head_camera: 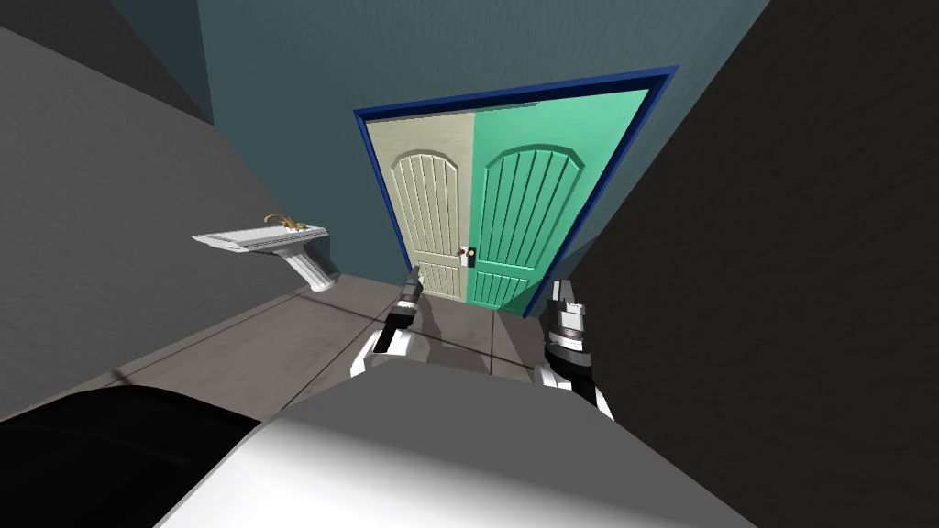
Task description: Pull the door open
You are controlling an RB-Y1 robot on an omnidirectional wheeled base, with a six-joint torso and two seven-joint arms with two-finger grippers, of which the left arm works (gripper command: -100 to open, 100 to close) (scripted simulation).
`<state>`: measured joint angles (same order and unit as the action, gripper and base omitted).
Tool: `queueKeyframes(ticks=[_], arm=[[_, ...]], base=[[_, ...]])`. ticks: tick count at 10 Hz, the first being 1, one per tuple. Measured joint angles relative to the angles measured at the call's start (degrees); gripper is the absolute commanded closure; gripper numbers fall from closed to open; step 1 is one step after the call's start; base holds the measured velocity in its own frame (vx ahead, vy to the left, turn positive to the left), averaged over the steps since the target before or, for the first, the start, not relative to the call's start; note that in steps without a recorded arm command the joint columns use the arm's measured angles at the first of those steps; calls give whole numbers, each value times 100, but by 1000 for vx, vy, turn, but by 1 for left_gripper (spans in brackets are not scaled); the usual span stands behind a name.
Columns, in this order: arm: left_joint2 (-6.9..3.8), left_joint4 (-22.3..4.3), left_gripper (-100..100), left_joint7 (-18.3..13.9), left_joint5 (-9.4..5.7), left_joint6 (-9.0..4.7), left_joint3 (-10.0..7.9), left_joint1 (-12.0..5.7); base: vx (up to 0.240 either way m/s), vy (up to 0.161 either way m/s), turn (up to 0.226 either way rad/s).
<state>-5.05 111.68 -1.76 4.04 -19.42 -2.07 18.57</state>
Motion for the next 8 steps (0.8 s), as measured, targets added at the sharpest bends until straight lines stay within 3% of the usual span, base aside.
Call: queueKeyframes(ticks=[8], arm=[[-92,-953,-100,-108,-130,121,29,-444]], base=[[118,5,-42]])
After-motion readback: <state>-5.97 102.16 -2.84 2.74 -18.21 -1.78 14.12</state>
